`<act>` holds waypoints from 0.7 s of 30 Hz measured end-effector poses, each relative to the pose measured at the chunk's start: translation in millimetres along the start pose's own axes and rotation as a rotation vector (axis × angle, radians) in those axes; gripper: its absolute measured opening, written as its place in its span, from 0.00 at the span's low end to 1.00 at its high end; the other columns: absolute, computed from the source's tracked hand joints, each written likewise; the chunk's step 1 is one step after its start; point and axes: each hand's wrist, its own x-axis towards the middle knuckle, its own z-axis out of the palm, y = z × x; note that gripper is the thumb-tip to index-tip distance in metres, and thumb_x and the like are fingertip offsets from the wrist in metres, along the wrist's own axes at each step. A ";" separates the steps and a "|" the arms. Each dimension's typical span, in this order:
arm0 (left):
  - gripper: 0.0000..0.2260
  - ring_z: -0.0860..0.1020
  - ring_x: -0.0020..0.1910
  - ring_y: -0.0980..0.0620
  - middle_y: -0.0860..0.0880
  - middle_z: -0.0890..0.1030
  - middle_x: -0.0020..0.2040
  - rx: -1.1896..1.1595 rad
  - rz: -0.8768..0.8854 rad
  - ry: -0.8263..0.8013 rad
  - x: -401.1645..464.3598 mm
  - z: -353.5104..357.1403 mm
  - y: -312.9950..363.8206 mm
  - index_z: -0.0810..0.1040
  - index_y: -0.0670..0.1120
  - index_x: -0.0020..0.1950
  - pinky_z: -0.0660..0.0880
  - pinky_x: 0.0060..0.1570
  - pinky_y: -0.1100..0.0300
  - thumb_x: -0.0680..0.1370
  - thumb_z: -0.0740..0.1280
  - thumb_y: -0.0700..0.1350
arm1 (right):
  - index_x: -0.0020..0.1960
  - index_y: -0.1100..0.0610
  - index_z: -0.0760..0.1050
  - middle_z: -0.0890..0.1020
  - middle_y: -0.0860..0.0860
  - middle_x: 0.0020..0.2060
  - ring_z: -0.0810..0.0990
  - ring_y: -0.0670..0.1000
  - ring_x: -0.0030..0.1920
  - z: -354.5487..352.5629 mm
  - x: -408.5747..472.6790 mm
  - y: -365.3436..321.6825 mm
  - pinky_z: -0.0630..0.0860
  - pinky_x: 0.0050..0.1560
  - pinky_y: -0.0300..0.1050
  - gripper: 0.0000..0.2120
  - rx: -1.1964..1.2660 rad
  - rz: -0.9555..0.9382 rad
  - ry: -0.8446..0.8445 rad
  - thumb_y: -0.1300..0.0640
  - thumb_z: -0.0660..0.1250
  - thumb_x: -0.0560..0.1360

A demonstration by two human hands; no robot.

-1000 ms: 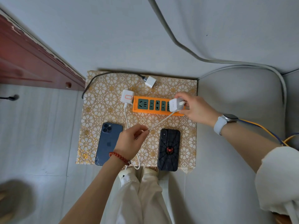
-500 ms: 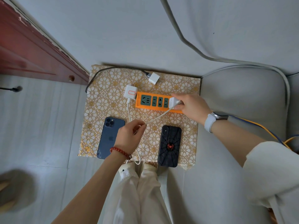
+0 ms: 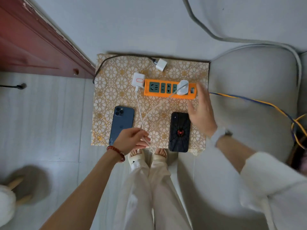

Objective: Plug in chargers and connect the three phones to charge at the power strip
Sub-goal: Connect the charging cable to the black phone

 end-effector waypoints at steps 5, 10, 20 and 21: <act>0.07 0.84 0.38 0.48 0.49 0.85 0.37 -0.350 0.018 -0.099 -3.6 0.5 32.2 0.77 0.42 0.42 0.81 0.35 0.62 0.77 0.61 0.41 | 0.70 0.51 0.57 0.73 0.45 0.60 0.66 0.26 0.57 33.6 -103.9 -37.0 0.64 0.60 0.25 0.27 0.250 0.138 -0.732 0.65 0.57 0.74; 0.09 0.84 0.36 0.50 0.49 0.86 0.38 -0.459 0.089 -0.090 -12.3 -3.3 56.5 0.77 0.43 0.43 0.80 0.33 0.63 0.78 0.59 0.42 | 0.50 0.62 0.71 0.82 0.55 0.44 0.74 0.34 0.25 33.3 -111.7 -63.1 0.70 0.28 0.28 0.10 0.287 0.208 -0.647 0.62 0.52 0.80; 0.11 0.74 0.55 0.58 0.46 0.76 0.59 0.525 0.333 -0.339 -54.4 48.7 17.1 0.73 0.44 0.59 0.71 0.59 0.59 0.77 0.60 0.41 | 0.46 0.62 0.74 0.85 0.58 0.43 0.84 0.57 0.47 -55.2 -53.2 -98.3 0.82 0.47 0.48 0.08 1.381 0.521 -0.073 0.61 0.57 0.78; 0.07 0.76 0.48 0.61 0.46 0.79 0.51 0.464 0.363 -0.311 -59.1 50.4 20.8 0.75 0.44 0.52 0.73 0.52 0.62 0.77 0.60 0.40 | 0.46 0.61 0.74 0.85 0.57 0.44 0.84 0.56 0.48 -55.1 -53.6 -98.9 0.81 0.49 0.49 0.09 1.370 0.509 -0.066 0.59 0.57 0.78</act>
